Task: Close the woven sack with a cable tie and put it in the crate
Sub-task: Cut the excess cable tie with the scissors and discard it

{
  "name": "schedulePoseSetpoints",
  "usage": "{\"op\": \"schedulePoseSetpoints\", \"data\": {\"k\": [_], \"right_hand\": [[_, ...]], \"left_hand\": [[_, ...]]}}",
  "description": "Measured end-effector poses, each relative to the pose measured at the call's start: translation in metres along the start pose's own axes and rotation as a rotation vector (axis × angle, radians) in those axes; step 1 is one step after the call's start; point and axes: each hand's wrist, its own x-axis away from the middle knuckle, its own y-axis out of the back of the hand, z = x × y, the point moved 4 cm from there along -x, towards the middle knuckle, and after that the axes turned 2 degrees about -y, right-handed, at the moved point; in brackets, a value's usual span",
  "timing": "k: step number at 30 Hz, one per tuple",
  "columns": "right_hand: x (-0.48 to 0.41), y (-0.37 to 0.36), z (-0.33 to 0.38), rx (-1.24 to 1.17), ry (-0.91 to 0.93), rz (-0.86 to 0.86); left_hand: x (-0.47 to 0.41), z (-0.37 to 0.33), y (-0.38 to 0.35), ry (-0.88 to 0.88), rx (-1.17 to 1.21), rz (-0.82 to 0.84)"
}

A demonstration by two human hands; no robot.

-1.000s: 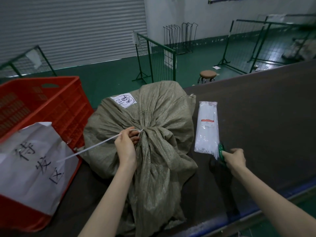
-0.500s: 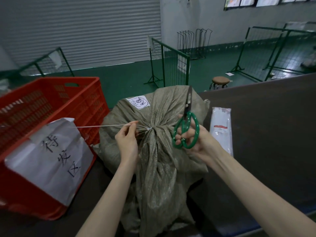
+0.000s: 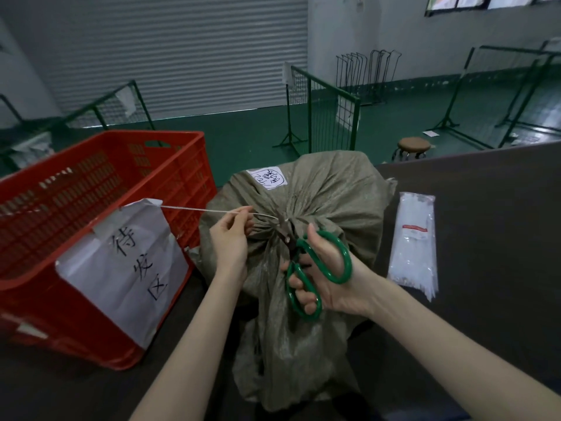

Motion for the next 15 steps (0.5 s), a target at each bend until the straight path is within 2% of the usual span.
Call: {"op": "schedulePoseSetpoints", "data": {"k": [10,15], "right_hand": [[-0.024,-0.008,0.013,-0.088,0.066,-0.108],[-0.034,-0.005,0.015,-0.042,0.091,-0.143]], "left_hand": [[0.014,-0.01,-0.003,-0.102,0.012,-0.044],[0.017,-0.011,-0.002,-0.104,0.008,-0.023]]}}
